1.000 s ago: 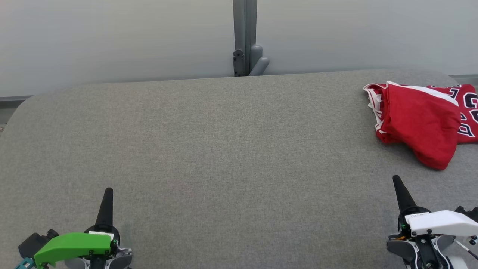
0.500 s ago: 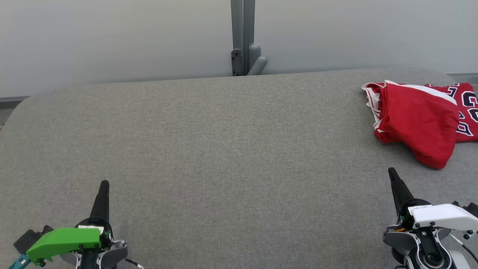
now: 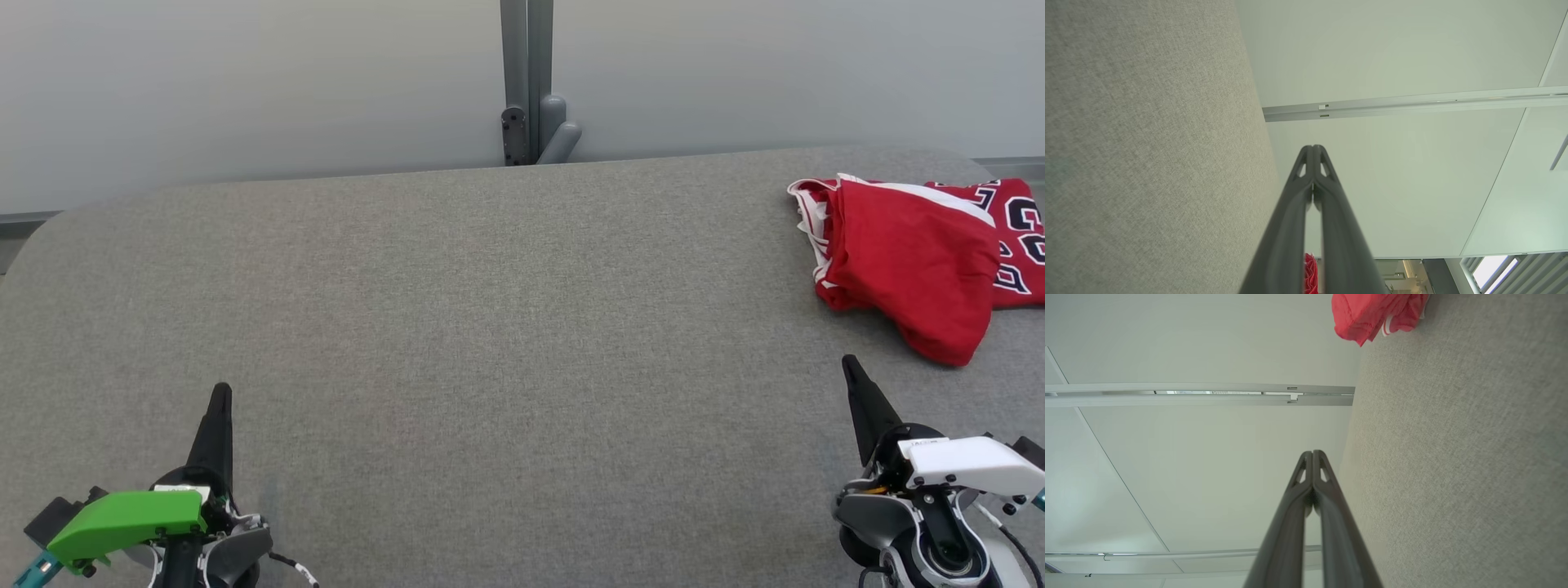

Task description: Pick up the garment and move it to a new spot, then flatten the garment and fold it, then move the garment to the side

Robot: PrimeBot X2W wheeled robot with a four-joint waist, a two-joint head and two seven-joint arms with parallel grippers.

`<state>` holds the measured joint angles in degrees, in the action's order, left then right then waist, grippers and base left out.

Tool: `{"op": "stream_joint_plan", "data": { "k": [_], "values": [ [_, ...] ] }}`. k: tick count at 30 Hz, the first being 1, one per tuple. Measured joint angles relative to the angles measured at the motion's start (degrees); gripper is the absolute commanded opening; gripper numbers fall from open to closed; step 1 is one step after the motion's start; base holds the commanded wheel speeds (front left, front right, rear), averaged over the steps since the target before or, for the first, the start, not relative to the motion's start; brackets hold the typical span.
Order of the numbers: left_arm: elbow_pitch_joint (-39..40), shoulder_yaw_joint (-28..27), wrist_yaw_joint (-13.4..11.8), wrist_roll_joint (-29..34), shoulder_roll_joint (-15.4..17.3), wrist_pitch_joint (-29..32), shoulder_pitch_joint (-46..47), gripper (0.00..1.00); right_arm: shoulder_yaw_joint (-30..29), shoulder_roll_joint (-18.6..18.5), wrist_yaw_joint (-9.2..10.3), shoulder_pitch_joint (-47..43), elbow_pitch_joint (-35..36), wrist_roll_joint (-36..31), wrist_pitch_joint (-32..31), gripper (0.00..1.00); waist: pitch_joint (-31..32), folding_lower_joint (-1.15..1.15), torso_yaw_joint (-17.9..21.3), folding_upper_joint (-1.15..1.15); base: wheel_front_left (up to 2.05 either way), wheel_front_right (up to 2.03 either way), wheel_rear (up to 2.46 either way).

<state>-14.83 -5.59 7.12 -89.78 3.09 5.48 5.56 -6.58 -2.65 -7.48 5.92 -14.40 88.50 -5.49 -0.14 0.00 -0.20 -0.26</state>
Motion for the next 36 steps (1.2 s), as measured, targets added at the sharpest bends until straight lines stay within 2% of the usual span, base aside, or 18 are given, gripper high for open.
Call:
{"op": "stream_joint_plan", "data": {
  "k": [10, 36],
  "values": [
    [0.12, -0.65, 0.18, -2.9, 0.0, 0.96, 0.71, 0.0, 0.22, -0.07, 0.0, 0.47, -0.09, 3.67, -0.8, 0.0, -0.05, 0.0, 0.2, 0.0, 0.0, 0.0, 0.0],
    [0.13, -0.91, 0.18, -2.92, -0.03, 1.0, 0.84, 0.0, 0.23, -0.08, 0.0, 0.54, -0.1, 3.7, -0.82, 0.0, -0.05, 0.0, 0.2, 0.0, 0.0, 0.0, 0.0]
  ]
}}
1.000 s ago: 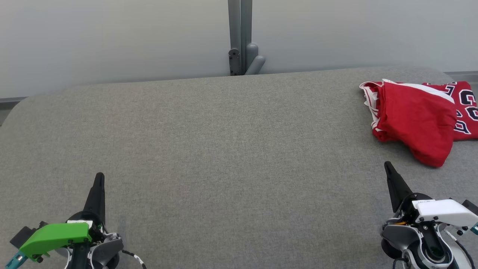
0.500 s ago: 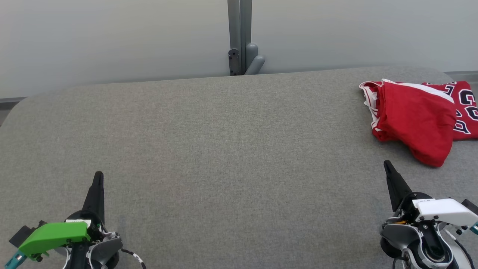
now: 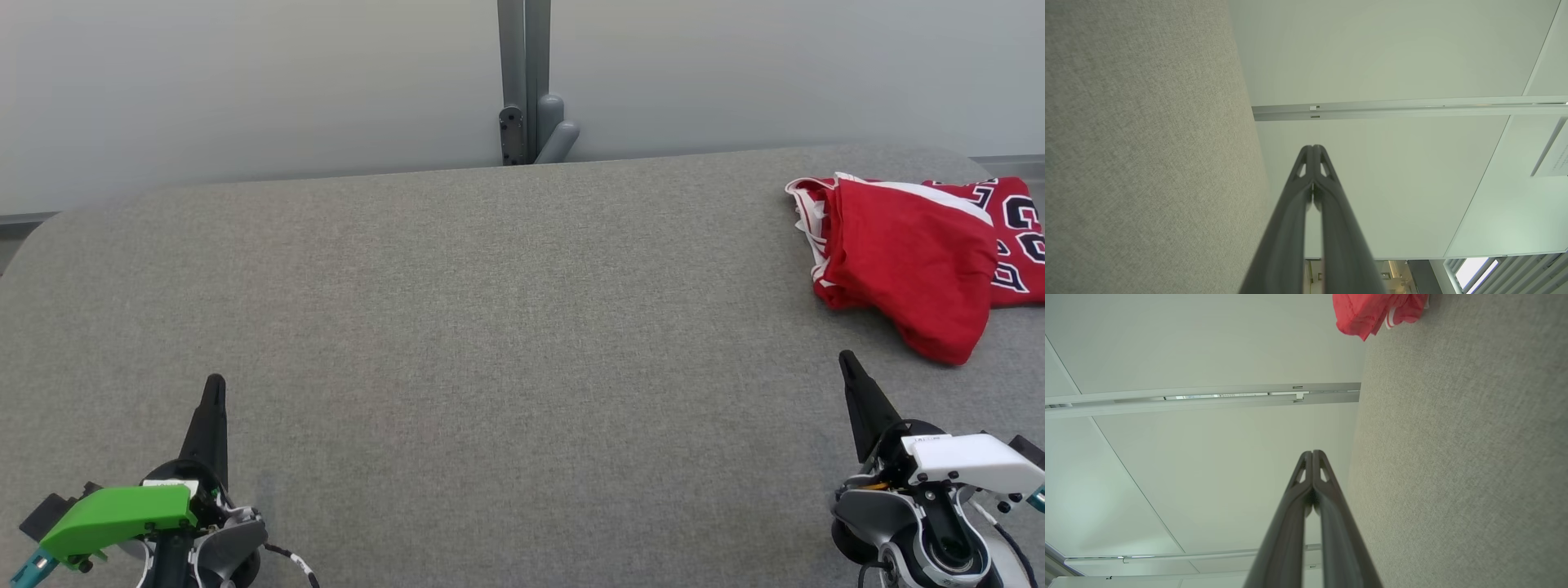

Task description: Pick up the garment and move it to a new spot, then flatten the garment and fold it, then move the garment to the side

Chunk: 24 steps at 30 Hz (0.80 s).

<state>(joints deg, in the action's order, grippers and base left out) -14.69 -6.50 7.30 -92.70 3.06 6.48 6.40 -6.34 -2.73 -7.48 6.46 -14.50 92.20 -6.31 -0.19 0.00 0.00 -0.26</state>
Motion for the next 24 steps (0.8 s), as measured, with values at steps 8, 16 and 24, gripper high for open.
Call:
{"op": "stream_joint_plan", "data": {
  "k": [8, 16, 24],
  "values": [
    [0.0, -0.04, 0.0, 0.01, -0.02, 0.01, 0.01, 0.0, 0.0, 0.0, 0.0, 0.0, 0.0, 0.0, 0.0, 0.0, 0.0, 0.0, 0.0, 0.0, 0.0, 0.0, 0.0],
    [0.0, -0.09, 0.0, 0.03, -0.04, 0.07, 0.01, 0.0, 0.0, 0.0, 0.0, 0.0, 0.0, 0.0, 0.0, 0.0, 0.0, 0.0, 0.0, 0.0, 0.0, 0.0, 0.0],
    [0.0, -0.13, 0.0, 0.04, -0.05, 0.08, 0.02, 0.0, 0.0, 0.0, 0.0, 0.0, 0.0, 0.0, 0.0, 0.0, 0.0, 0.0, 0.0, 0.0, 0.0, 0.0, 0.0]
  ]
}}
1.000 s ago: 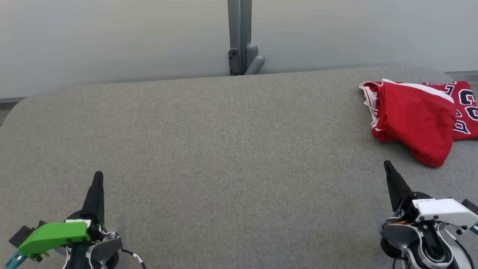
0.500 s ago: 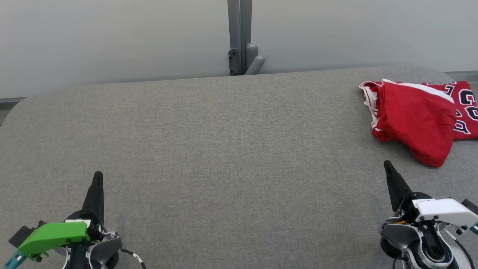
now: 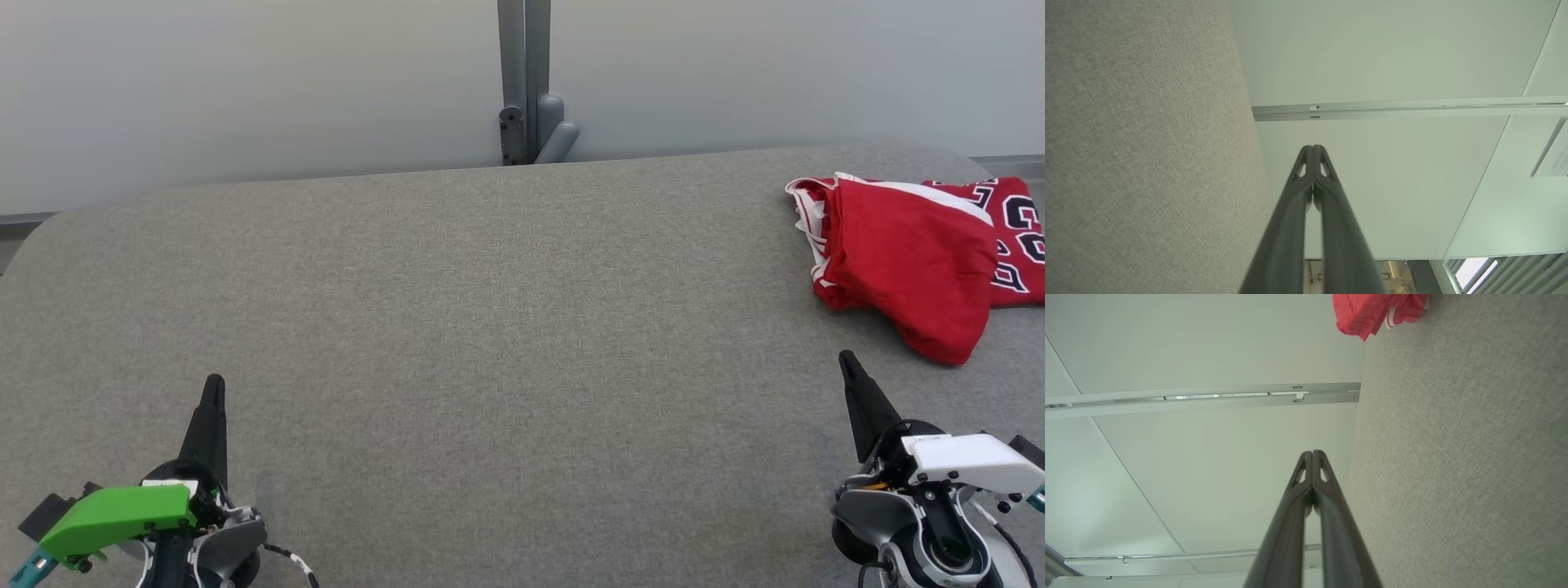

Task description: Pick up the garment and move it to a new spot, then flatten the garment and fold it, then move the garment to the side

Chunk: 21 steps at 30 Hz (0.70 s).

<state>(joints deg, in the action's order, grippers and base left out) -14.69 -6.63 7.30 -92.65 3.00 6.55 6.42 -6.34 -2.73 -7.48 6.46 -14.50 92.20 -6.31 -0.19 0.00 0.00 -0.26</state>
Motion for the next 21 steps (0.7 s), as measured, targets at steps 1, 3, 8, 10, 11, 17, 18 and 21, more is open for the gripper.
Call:
{"op": "stream_joint_plan", "data": {
  "k": [1, 3, 8, 10, 11, 17, 18, 21],
  "values": [
    [0.0, -0.01, 0.0, 0.0, 0.0, 0.0, 0.0, 0.0, 0.0, 0.0, 0.0, 0.0, 0.0, 0.0, 0.0, 0.0, 0.0, 0.0, 0.0, 0.0, 0.0, 0.0, 0.0],
    [0.0, -0.02, 0.01, 0.0, 0.0, 0.0, 0.0, 0.0, 0.0, 0.0, 0.0, 0.0, 0.0, 0.0, 0.0, 0.0, 0.0, 0.0, 0.0, 0.0, 0.0, 0.0, 0.0],
    [0.0, -0.04, 0.0, 0.0, -0.01, 0.0, 0.0, 0.0, 0.01, 0.0, 0.0, 0.01, 0.0, 0.0, 0.0, 0.0, 0.0, 0.0, 0.0, 0.0, 0.0, 0.0, 0.0],
    [0.0, -0.04, 0.01, 0.0, -0.01, 0.0, 0.0, 0.0, 0.01, 0.0, 0.0, 0.01, 0.0, 0.0, 0.0, 0.0, 0.0, 0.0, 0.0, 0.0, 0.0, 0.0, 0.0],
    [0.0, -0.05, 0.01, 0.0, -0.01, 0.0, 0.0, 0.0, 0.01, 0.0, 0.0, 0.01, 0.0, 0.0, 0.0, 0.0, 0.0, 0.0, 0.0, 0.0, 0.0, 0.0, 0.0],
    [0.0, -0.09, 0.01, 0.01, -0.02, 0.01, 0.01, 0.0, 0.01, 0.0, 0.0, 0.01, 0.0, 0.0, 0.0, 0.0, 0.0, 0.0, 0.0, 0.0, 0.0, 0.0, 0.0],
    [0.0, -0.09, 0.01, 0.01, -0.02, 0.01, 0.01, 0.0, 0.01, 0.0, 0.0, 0.01, 0.0, 0.0, 0.0, 0.0, 0.0, 0.0, 0.0, 0.0, 0.0, 0.0, 0.0],
    [0.0, -0.1, 0.01, 0.01, -0.02, 0.01, 0.01, 0.0, 0.01, 0.0, 0.0, 0.01, 0.0, 0.0, 0.0, 0.0, 0.0, 0.0, 0.0, 0.0, 0.0, 0.0, 0.0]
  ]
}}
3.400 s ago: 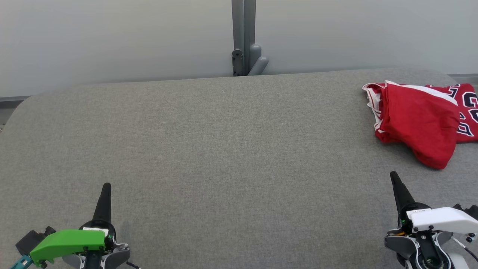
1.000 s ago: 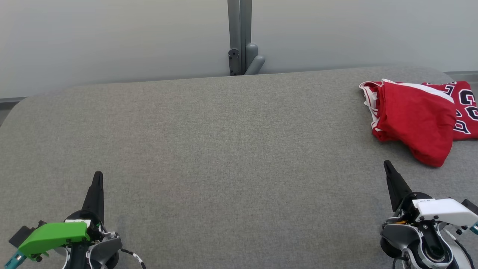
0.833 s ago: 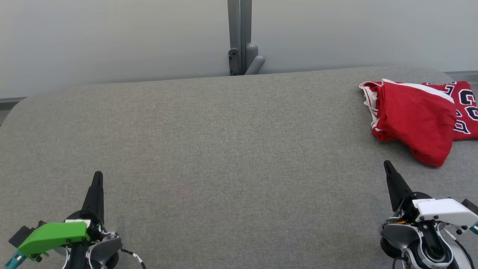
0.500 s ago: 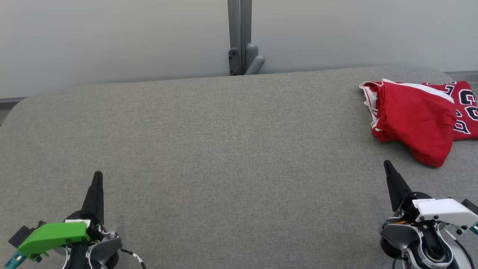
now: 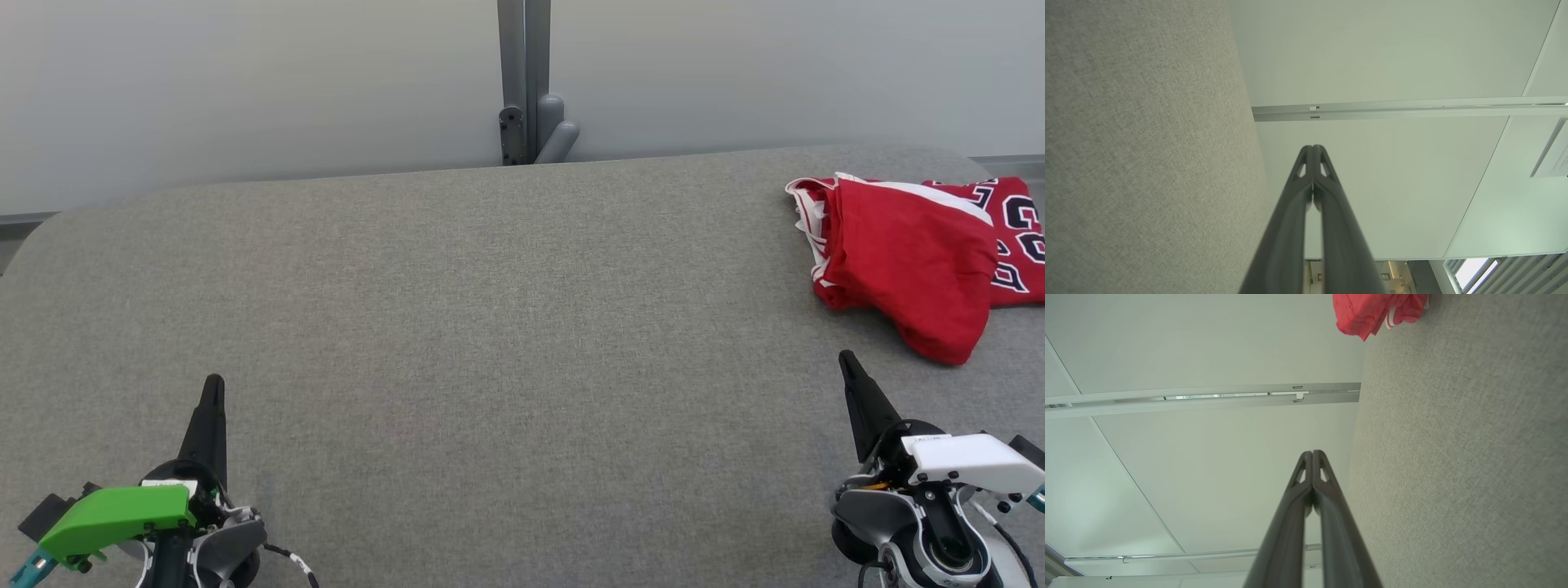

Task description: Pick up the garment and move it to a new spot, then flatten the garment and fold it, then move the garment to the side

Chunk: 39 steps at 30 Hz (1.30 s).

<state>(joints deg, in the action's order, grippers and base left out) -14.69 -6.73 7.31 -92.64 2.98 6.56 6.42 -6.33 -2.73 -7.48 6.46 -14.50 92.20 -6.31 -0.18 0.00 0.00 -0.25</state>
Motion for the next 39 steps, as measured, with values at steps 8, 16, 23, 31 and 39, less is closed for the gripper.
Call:
{"op": "stream_joint_plan", "data": {
  "k": [8, 16, 23, 31, 39],
  "values": [
    [0.0, -0.03, 0.0, 0.05, -0.01, 0.16, 0.0, 0.0, 0.0, 0.0, 0.0, 0.0, 0.0, 0.0, 0.0, 0.0, 0.0, 0.0, 0.0, 0.0, 0.0, 0.0, 0.0],
    [0.0, -0.04, 0.0, 0.07, -0.02, 0.16, 0.01, 0.0, 0.0, 0.0, 0.0, 0.0, 0.0, 0.0, 0.0, 0.0, 0.0, 0.0, 0.0, 0.0, 0.0, 0.0, 0.0],
    [0.0, -0.07, 0.0, 0.07, -0.03, 0.16, 0.01, 0.0, 0.0, 0.0, 0.0, 0.0, 0.0, 0.0, 0.0, 0.0, 0.0, 0.0, 0.0, 0.0, 0.0, 0.0, 0.0],
    [0.0, -0.09, 0.0, 0.07, -0.04, 0.16, 0.01, 0.0, 0.0, 0.0, 0.0, 0.0, 0.0, 0.0, 0.0, 0.0, 0.0, 0.0, 0.0, 0.0, 0.0, 0.0, 0.0],
    [0.0, -0.11, 0.0, 0.07, -0.05, 0.18, 0.01, 0.0, 0.0, 0.0, 0.0, 0.0, 0.0, 0.0, 0.0, 0.0, 0.0, 0.0, 0.0, 0.0, 0.0, 0.0, 0.0]
  ]
}}
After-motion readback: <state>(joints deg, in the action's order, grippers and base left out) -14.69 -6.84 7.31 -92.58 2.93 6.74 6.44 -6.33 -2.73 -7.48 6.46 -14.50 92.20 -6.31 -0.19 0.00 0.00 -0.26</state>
